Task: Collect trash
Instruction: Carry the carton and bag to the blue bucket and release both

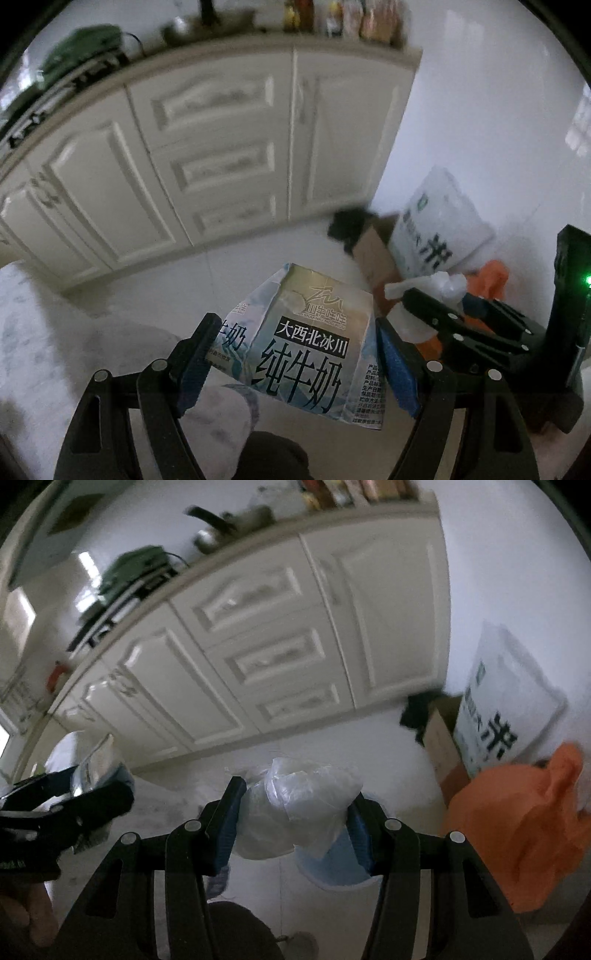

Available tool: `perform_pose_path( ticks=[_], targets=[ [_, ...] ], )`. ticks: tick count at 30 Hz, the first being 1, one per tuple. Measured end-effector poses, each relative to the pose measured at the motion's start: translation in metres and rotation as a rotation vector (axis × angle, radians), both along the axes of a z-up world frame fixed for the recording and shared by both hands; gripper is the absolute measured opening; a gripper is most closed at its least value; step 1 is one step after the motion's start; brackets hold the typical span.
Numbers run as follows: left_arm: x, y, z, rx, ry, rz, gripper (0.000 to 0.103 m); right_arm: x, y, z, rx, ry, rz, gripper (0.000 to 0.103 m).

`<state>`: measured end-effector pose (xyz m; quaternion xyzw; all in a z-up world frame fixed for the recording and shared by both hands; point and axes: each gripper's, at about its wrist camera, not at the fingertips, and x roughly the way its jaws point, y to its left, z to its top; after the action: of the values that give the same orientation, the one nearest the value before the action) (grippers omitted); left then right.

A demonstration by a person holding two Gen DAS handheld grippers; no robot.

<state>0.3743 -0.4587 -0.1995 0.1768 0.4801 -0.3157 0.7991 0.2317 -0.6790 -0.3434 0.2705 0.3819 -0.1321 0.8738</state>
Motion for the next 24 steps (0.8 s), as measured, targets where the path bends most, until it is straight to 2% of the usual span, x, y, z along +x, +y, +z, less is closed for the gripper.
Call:
perform_pose_path(
  ticks=[7,10,11,13,15,18,19,24],
  targets=[
    [0.061,-0.068,-0.075,0.117,0.109,0.001,0.078,0.021,-0.035,-0.068,0.114,0.101,-0.038,0.055],
    [0.073,-0.085,-0.092,0.164,0.128,0.002,0.078,0.026,-0.046,-0.093,0.167,0.132,-0.059,0.058],
    [0.078,-0.091,-0.097,0.185,0.139,0.003,0.081,0.027,-0.048,-0.098,0.175,0.140,-0.067,0.060],
    [0.077,-0.095,-0.099,0.207,0.132,0.009,0.090,0.028,-0.051,-0.106,0.195,0.149,-0.083,0.077],
    [0.073,-0.099,-0.100,0.207,0.113,0.017,0.099,0.026,-0.052,-0.110,0.204,0.147,-0.097,0.083],
    [0.077,-0.109,-0.098,0.207,0.087,0.036,0.100,0.020,-0.053,-0.111,0.201,0.151,-0.126,0.100],
    [0.080,-0.110,-0.095,0.204,0.081,0.045,0.100,0.017,-0.053,-0.111,0.203,0.151,-0.134,0.103],
    [0.072,-0.107,-0.068,0.176,0.013,0.063,0.100,0.002,-0.049,-0.098,0.179,0.163,-0.169,0.103]
  ],
)
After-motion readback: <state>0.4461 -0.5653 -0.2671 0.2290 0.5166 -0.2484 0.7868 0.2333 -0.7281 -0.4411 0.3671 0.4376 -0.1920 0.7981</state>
